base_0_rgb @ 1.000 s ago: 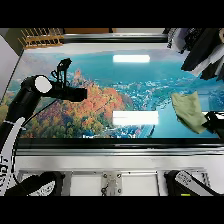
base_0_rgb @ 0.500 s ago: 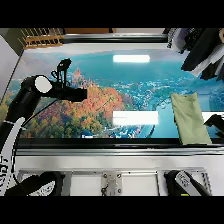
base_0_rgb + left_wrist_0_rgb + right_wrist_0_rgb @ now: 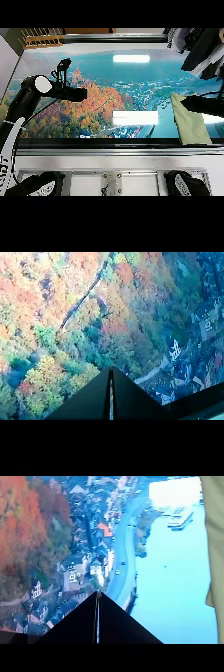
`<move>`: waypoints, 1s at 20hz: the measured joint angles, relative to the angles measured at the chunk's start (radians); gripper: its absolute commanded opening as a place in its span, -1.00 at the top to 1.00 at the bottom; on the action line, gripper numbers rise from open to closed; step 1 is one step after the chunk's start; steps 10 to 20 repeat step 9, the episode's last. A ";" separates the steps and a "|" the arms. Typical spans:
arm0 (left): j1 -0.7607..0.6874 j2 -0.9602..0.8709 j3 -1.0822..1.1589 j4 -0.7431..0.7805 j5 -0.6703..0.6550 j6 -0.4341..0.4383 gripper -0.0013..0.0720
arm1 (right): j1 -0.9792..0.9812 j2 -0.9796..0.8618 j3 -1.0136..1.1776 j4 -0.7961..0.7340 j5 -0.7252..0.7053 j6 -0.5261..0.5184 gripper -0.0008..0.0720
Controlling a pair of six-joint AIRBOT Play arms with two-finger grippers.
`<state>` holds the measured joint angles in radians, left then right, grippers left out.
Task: Fold the clothes and pants, and hang the long-sleeved shirts on hangers.
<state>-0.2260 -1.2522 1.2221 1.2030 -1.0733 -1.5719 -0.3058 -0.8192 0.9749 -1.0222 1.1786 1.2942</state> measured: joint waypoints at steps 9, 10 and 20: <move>0.000 0.000 0.000 0.000 0.001 0.001 0.95 | 0.108 0.005 0.001 0.035 0.013 -0.049 0.92; 0.000 0.000 0.000 0.000 0.001 0.001 0.95 | 0.108 0.005 0.001 0.035 0.013 -0.049 0.92; 0.000 0.000 0.000 0.000 0.001 0.001 0.95 | 0.108 0.005 0.001 0.035 0.013 -0.049 0.92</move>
